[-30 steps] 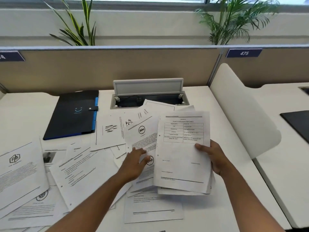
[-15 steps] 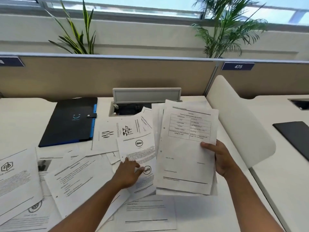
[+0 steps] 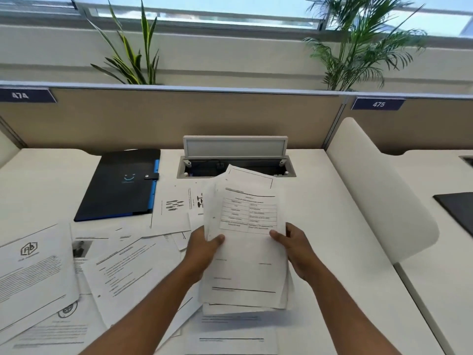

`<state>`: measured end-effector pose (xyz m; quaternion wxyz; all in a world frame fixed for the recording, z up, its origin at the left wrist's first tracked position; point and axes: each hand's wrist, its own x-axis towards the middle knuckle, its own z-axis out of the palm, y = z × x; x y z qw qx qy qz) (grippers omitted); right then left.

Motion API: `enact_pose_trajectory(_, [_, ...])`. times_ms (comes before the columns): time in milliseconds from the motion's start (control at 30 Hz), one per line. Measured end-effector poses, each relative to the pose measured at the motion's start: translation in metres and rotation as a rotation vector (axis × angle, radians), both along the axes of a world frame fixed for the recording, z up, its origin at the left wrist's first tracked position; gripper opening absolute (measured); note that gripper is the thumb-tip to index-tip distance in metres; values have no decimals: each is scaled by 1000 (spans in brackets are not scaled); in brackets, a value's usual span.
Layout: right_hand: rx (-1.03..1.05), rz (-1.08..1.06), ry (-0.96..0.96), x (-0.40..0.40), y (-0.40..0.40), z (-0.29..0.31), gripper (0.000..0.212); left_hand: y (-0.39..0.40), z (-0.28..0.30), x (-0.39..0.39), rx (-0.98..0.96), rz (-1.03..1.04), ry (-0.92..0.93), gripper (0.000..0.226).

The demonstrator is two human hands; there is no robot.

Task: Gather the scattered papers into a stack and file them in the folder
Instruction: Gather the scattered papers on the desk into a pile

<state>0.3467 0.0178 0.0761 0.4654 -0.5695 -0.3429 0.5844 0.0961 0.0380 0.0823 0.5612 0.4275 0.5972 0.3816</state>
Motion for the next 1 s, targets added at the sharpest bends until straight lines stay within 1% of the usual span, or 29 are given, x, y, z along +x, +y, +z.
enact_pose_trajectory(133, [-89,50,-98,4,-6,-14,39,0,-10,-21,-41,131,39,36])
enact_pose_trajectory(233, [-104,116,-165,9,-13,-24,33,1,-12,-30,-48,181,64,38])
enact_pose_trajectory(333, [-92,112,-215,9,-12,-27,25,1,-12,-32,-72,204,64,41])
enact_pose_trajectory(500, [-60,103,-308,11,-8,-30,20,1,-11,-32,-85,196,55,39])
enact_pose_trajectory(733, [-46,15,-498,15,-12,-36,15,1,-11,-26,-120,147,30,38])
enact_pose_trajectory(833, [-28,6,-513,10,-15,-36,12,2,-9,-22,-118,139,13,37])
enact_pose_trajectory(900, [-23,-14,-530,8,-16,-36,17,3,-7,-21,-111,133,8,37])
enact_pose_trajectory(1000, [-18,-50,-537,9,-15,-36,16,2,-5,-22,-95,123,19,36])
